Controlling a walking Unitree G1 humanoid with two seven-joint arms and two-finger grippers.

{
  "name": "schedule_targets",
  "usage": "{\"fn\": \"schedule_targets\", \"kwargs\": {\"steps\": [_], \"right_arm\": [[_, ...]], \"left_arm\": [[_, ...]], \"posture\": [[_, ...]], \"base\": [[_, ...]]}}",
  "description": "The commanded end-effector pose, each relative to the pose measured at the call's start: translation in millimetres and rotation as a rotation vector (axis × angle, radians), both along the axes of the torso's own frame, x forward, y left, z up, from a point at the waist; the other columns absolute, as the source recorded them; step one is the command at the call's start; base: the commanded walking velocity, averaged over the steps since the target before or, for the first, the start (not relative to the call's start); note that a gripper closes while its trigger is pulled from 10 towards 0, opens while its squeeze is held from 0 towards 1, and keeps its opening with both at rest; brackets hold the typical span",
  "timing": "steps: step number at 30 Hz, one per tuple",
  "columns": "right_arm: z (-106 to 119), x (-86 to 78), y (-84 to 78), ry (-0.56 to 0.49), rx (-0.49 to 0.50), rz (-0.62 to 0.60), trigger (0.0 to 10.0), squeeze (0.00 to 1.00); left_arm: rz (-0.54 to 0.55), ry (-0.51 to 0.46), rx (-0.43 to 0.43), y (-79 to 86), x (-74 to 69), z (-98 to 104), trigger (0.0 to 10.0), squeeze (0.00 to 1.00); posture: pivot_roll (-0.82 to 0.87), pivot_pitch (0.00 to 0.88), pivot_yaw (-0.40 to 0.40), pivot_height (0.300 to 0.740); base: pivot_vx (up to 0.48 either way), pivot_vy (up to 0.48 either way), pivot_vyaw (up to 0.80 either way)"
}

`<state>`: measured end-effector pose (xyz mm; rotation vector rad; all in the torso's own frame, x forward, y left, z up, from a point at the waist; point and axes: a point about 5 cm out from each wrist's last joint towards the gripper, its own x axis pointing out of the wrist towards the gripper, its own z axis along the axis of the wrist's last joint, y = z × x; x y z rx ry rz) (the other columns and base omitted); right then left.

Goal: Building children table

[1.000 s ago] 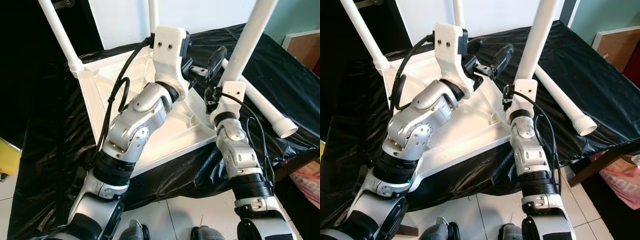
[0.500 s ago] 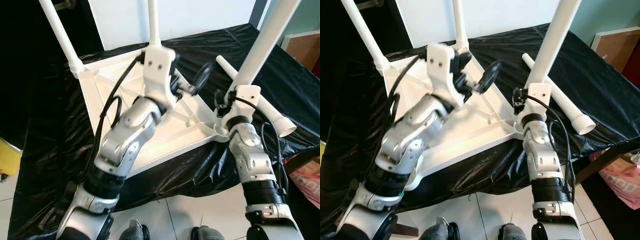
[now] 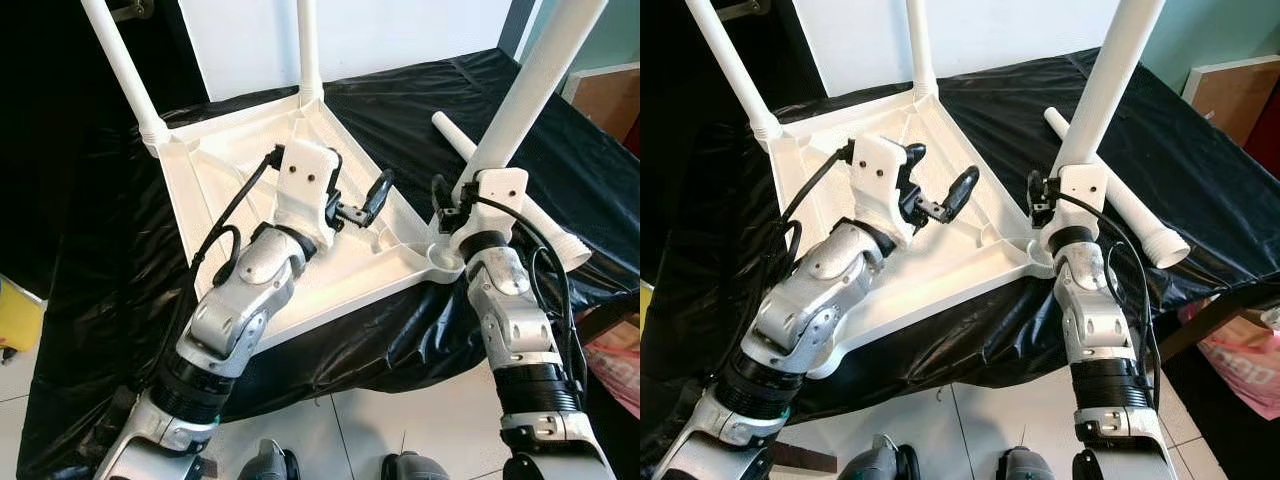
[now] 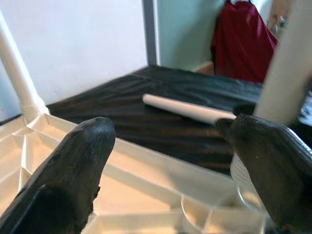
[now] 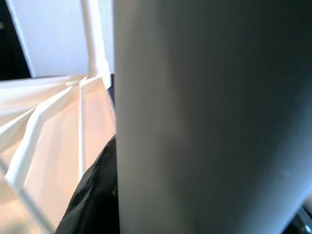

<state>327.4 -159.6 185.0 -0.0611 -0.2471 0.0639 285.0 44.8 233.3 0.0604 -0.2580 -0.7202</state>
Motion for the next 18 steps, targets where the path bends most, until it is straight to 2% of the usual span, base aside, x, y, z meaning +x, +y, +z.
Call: {"fn": "schedule_targets", "kwargs": {"steps": [1, 10, 18], "right_arm": [[5, -2.1, 1.5, -0.032, -0.010, 0.015, 10.0, 0.00], [-10, -10.5, -3.2, -0.004, -0.052, 0.047, 10.0, 0.00], [-21, -11.7, -11.0, 0.032, -0.047, 0.028, 10.0, 0.00]], "left_arm": [[-0.200, -0.027, 0.067, -8.1, -10.3, -2, 10.0, 0.00], [-0.299, 0.014, 0.163, -12.0, -22.0, -24, 10.0, 0.00], [-0.322, 0.030, 0.189, -13.4, -25.6, -30, 10.0, 0.00]], "posture": [[-0.04, 0.079, 0.043, 0.740], [-0.05, 0.089, 0.055, 0.740], [-0.06, 0.095, 0.060, 0.740]], "base": [[0.000, 0.000, 0.00], [0.000, 0.000, 0.00], [0.000, 0.000, 0.00]]}}
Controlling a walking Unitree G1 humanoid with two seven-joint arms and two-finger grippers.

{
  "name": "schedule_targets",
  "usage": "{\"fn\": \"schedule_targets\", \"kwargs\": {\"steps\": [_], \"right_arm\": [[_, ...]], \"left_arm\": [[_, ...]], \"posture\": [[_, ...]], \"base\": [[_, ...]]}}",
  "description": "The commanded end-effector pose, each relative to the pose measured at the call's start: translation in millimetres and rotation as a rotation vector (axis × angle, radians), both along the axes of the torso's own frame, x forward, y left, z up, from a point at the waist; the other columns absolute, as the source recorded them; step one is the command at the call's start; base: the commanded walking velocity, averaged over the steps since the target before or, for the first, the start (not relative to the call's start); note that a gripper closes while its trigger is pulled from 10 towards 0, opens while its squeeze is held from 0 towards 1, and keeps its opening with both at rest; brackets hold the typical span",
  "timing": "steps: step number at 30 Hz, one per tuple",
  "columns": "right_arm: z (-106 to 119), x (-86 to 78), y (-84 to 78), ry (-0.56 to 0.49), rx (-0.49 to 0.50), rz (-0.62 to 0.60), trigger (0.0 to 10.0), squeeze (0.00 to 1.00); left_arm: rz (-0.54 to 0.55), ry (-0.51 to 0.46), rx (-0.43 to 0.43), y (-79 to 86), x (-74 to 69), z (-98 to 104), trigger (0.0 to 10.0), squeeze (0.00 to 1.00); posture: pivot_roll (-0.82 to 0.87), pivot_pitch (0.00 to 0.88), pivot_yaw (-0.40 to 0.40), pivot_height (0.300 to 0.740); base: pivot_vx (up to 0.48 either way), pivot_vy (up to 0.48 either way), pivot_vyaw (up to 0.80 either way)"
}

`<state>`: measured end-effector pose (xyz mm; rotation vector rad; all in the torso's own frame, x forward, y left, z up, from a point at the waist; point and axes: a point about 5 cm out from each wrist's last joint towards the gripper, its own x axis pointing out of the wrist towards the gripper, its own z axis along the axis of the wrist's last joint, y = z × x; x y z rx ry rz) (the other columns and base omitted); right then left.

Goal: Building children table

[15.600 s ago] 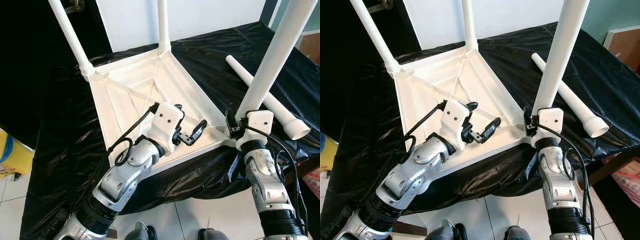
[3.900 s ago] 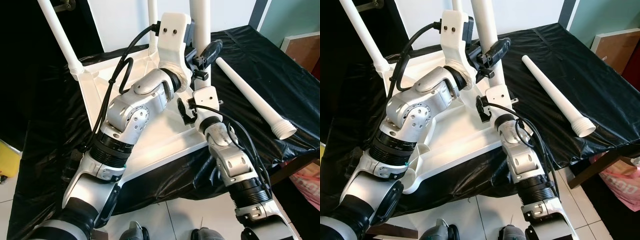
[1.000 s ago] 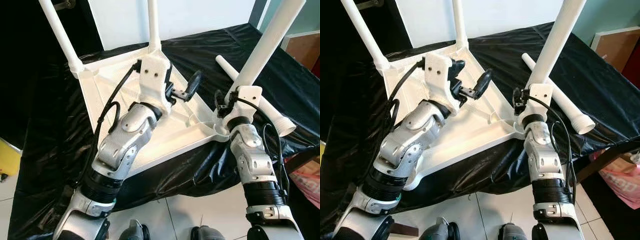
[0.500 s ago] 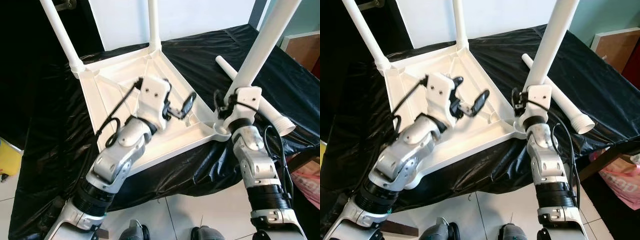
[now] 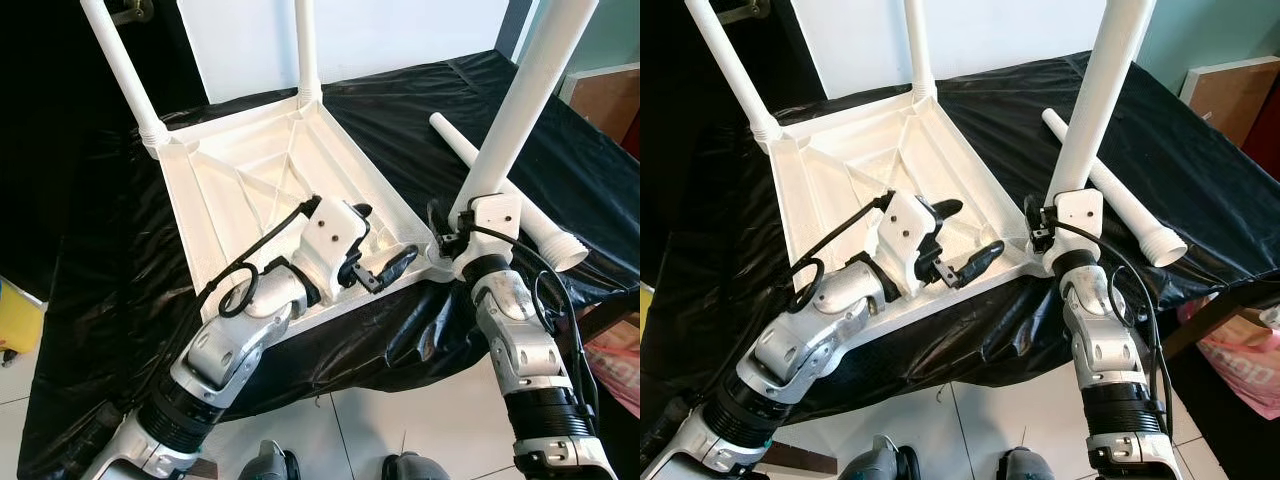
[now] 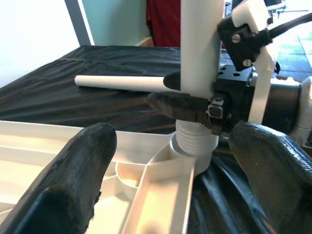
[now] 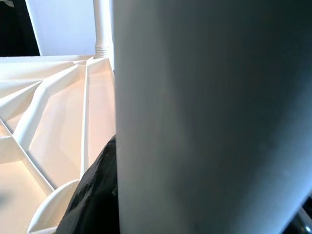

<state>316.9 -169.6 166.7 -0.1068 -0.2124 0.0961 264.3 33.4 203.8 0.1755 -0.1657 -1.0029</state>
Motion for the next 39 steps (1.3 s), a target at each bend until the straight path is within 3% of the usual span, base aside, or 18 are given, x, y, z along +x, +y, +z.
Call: {"fn": "schedule_targets", "kwargs": {"steps": [1, 22, 39], "right_arm": [[-5, -1.0, -3.2, 0.006, 0.005, -0.003, 10.0, 0.00], [-21, 10.3, -5.4, 0.080, 0.061, 0.052, 10.0, 0.00], [-37, 4.5, 6.2, 0.098, -0.041, 0.184, 10.0, 0.00]], "left_arm": [[-0.065, -0.005, 0.020, -2.1, -5.6, -2, 10.0, 0.00], [-0.102, 0.012, 0.034, -2.4, -8.6, -4, 10.0, 0.00], [-0.109, 0.026, 0.030, -3.1, -10.8, -4, 10.0, 0.00]], "posture": [[-0.06, 0.095, 0.060, 0.740], [-0.06, 0.114, 0.065, 0.740], [-0.06, 0.122, 0.070, 0.740]], "base": [[0.000, 0.000, 0.00], [0.000, 0.000, 0.00], [0.000, 0.000, 0.00]]}}
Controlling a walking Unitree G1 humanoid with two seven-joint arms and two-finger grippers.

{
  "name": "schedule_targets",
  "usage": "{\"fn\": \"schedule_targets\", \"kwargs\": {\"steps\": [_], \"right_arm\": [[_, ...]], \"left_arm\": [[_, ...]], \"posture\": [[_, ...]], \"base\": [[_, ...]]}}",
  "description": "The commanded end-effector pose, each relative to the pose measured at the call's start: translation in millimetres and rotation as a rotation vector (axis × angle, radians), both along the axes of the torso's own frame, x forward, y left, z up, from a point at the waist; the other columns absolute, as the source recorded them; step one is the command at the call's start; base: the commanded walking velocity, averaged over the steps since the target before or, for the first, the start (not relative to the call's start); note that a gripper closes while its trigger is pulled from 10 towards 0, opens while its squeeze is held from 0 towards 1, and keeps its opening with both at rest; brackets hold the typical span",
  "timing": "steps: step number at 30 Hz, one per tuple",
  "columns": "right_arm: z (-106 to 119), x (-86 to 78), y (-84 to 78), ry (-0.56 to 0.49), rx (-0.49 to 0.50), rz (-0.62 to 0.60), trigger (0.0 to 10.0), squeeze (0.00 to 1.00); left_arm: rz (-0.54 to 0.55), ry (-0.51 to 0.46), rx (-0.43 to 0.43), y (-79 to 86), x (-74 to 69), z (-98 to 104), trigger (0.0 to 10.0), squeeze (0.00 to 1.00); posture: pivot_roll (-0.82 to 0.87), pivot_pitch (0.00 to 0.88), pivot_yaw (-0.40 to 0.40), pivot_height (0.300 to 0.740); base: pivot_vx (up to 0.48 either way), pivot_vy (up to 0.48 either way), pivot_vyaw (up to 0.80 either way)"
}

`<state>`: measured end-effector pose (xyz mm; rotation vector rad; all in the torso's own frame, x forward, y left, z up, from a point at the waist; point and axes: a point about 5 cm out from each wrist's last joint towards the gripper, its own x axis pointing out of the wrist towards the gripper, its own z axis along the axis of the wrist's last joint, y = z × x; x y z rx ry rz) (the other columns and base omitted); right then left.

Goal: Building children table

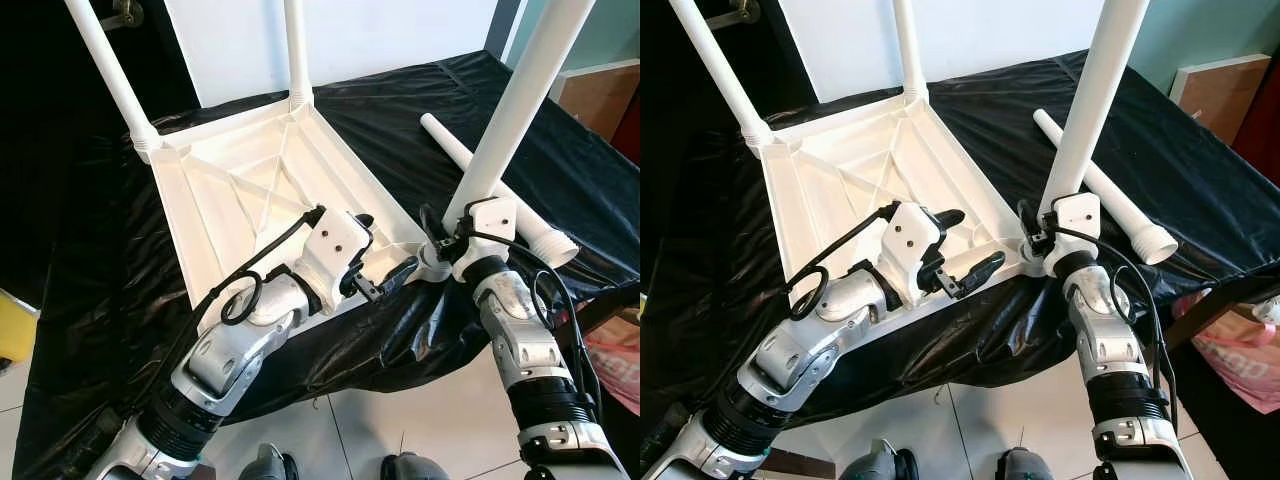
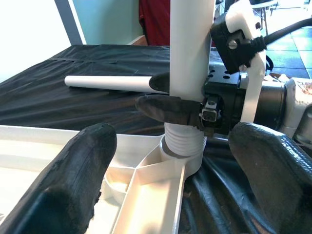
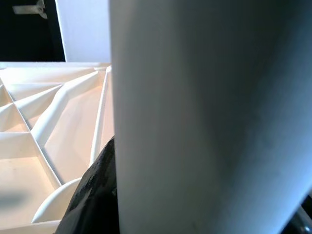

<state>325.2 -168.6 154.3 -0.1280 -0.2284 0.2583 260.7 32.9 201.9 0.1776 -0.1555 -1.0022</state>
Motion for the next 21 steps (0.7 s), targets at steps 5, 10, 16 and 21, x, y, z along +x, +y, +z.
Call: {"fn": "schedule_targets", "kwargs": {"steps": [5, 10, 16, 21], "right_arm": [[-29, -1.5, 4.9, 0.128, 0.004, 0.019, 10.0, 0.00], [-30, 6.0, 5.5, 0.150, 0.025, 0.009, 10.0, 0.00], [-28, 8.5, 6.0, 0.137, -0.009, 0.033, 10.0, 0.00], [-28, 6.1, 6.5, 0.123, -0.042, 0.072, 10.0, 0.00]], "left_arm": [[-0.114, 0.022, 0.022, -2.4, -7.9, -2, 10.0, 0.00], [-0.115, 0.024, 0.023, -2.1, -7.7, -1, 10.0, 0.00], [-0.112, 0.025, 0.021, -1.9, -8.0, 0, 10.0, 0.00], [-0.112, 0.028, 0.019, -1.7, -9.0, 0, 10.0, 0.00]], "posture": [[-0.05, 0.123, 0.070, 0.740], [-0.05, 0.126, 0.073, 0.740], [-0.05, 0.128, 0.070, 0.740], [-0.05, 0.133, 0.070, 0.740]], "base": [[0.000, 0.000, 0.00], [0.000, 0.000, 0.00], [0.000, 0.000, 0.00], [0.000, 0.000, 0.00]]}}
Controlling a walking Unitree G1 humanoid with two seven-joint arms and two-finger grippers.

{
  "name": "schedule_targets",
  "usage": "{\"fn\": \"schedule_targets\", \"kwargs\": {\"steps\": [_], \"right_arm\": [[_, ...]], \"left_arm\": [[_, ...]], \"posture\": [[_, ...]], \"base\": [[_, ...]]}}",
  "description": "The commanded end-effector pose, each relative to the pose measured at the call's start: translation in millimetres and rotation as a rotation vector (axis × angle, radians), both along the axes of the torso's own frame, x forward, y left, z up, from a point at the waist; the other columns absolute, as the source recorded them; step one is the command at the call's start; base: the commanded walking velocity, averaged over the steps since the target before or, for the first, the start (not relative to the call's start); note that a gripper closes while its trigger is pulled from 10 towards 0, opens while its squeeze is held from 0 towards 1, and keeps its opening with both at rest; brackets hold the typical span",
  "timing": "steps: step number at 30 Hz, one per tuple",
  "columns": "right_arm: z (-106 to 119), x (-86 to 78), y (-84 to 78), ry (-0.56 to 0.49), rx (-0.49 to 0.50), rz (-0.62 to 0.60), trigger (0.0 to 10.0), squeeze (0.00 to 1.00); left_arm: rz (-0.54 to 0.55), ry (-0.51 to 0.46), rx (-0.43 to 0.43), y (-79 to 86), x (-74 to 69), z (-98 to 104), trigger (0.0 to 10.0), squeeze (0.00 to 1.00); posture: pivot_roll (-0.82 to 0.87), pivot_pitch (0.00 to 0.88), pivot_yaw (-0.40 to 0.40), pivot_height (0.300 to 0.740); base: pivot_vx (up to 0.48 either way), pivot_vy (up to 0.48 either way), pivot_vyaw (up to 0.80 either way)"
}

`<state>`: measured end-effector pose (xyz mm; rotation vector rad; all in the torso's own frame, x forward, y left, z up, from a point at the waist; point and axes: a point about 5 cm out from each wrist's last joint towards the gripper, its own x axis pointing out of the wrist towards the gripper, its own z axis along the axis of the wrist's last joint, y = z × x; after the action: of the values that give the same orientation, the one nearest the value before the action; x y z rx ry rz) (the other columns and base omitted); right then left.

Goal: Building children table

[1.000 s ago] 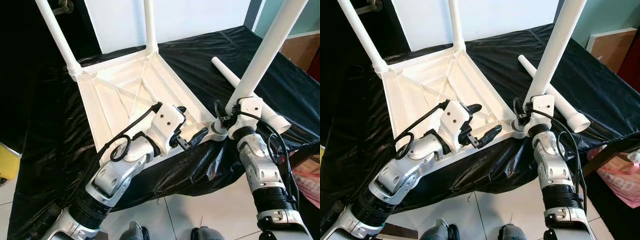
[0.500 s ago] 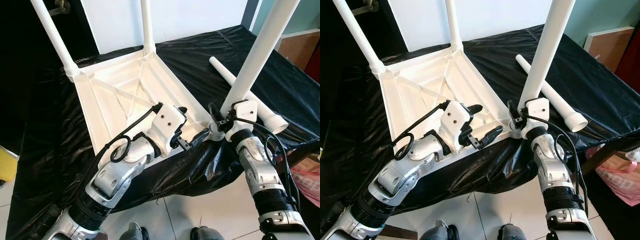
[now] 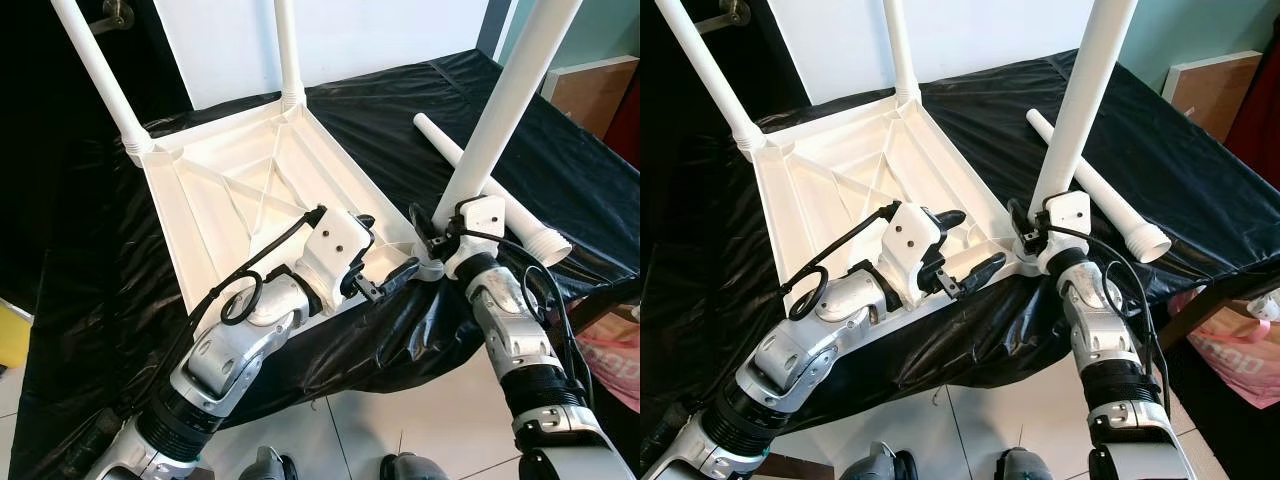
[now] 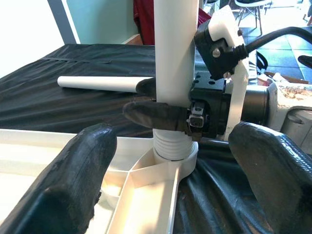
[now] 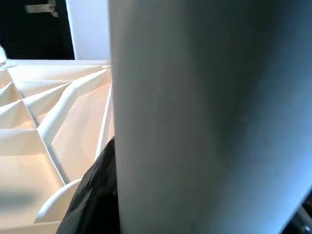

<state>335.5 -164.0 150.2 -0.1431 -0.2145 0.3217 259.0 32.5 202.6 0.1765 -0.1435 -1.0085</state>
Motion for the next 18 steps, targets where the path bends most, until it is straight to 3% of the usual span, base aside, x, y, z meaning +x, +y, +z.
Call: {"fn": "schedule_targets", "kwargs": {"steps": [1, 18], "right_arm": [[-24.4, -5.6, 2.2, 0.103, -0.030, 0.028, 10.0, 0.00], [-29.5, -14.9, 0.6, 0.087, -0.116, 0.181, 10.0, 0.00]], "left_arm": [[-0.107, 0.020, 0.013, -1.2, -7.7, -1.0, 10.0, 0.00], [-0.114, 0.032, 0.017, 0.2, -9.0, -0.3, 10.0, 0.00]], "posture": [[-0.05, 0.133, 0.070, 0.740], [-0.04, 0.144, 0.085, 0.740]], "base": [[0.000, 0.000, 0.00], [0.000, 0.000, 0.00]]}}
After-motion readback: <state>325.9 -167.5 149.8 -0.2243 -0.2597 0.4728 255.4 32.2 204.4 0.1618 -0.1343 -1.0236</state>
